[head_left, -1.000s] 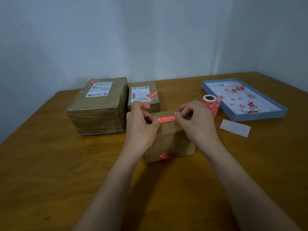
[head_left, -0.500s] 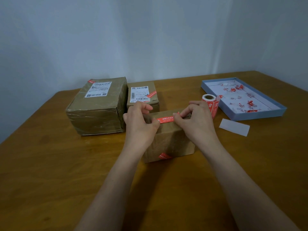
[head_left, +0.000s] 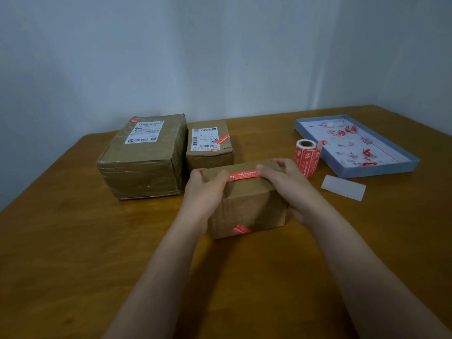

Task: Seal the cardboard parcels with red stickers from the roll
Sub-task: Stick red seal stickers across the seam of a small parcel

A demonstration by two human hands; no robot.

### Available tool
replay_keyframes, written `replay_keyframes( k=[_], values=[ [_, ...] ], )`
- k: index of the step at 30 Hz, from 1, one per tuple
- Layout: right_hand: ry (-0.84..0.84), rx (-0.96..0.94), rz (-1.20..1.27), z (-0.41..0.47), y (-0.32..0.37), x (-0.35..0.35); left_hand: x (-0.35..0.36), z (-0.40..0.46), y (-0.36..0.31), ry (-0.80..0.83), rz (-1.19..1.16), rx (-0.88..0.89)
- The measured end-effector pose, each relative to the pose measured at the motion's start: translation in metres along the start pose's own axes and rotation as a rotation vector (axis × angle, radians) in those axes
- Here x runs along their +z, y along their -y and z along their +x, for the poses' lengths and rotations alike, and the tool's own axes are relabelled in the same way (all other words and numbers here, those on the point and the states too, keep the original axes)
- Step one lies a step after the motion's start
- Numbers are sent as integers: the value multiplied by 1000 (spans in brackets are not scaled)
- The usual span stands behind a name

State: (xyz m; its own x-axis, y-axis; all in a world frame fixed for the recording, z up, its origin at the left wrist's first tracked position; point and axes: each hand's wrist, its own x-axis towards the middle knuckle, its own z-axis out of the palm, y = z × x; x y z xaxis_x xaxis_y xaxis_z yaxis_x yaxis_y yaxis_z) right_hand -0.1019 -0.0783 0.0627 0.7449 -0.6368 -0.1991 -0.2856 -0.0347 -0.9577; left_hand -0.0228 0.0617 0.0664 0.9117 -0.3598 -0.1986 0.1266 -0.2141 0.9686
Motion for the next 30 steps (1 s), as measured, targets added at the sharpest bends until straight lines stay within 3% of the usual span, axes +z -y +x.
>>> replay_keyframes(
  k=[10, 14, 23, 30],
  values=[
    [-34, -307, -74, 5, -10, -1, -11, 4, 6, 105, 88, 392],
    [-41, -374, -85, 6, -13, 0, -13, 4, 9, 129, 268, 587],
    [65, -580, -126, 0, -14, -1, -9, 5, 12, 89, 239, 560],
    [19, -515, -109, 1, -11, 2, 2, 9, 19, -49, 124, 564]
  ],
)
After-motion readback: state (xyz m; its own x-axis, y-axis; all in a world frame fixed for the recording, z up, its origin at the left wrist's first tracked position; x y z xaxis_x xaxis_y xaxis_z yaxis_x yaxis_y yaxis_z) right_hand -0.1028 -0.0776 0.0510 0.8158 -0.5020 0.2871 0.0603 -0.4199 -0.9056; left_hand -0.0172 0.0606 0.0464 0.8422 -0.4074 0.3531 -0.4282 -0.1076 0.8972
